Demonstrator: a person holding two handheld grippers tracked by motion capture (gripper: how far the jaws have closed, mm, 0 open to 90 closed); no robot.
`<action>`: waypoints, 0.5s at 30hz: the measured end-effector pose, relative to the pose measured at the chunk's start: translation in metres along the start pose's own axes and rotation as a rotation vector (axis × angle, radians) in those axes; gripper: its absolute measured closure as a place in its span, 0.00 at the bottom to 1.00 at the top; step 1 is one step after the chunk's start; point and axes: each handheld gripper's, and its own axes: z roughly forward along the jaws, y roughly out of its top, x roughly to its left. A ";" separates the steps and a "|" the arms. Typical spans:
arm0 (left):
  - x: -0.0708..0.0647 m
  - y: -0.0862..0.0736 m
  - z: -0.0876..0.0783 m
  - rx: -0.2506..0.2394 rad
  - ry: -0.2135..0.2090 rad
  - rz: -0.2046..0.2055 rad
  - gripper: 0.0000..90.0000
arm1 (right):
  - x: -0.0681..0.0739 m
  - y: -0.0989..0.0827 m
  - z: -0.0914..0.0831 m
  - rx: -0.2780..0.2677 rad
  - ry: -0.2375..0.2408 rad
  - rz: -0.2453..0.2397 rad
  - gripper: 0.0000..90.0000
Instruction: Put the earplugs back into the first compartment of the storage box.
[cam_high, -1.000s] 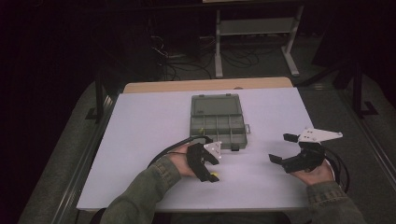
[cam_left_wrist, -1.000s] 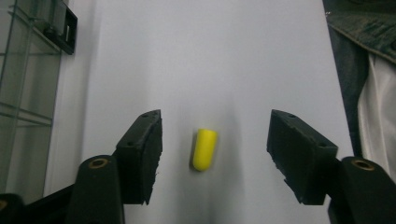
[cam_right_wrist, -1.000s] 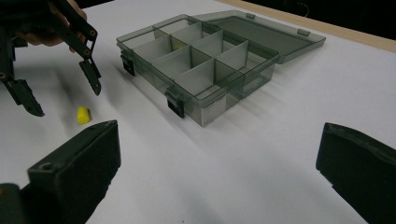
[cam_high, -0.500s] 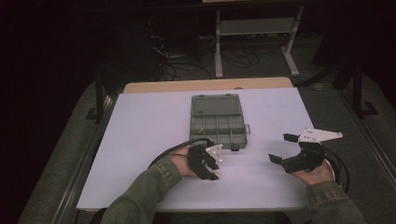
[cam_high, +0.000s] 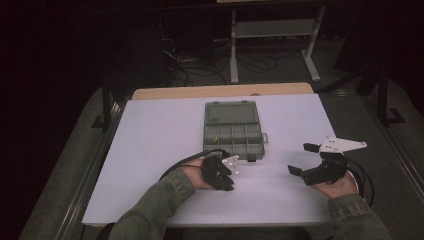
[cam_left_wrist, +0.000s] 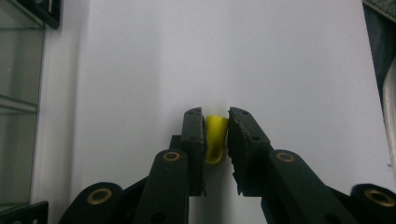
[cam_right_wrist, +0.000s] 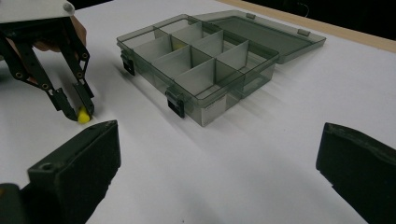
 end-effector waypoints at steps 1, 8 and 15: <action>0.000 0.000 0.000 0.005 0.004 0.003 0.88 | 0.000 0.000 0.000 0.000 0.000 0.001 0.00; 0.001 0.001 -0.010 -0.004 0.020 0.000 0.89 | 0.000 0.000 0.000 -0.001 -0.001 0.002 0.00; 0.001 0.004 -0.026 -0.030 0.047 0.008 0.89 | 0.000 0.000 0.000 0.000 -0.002 0.003 0.00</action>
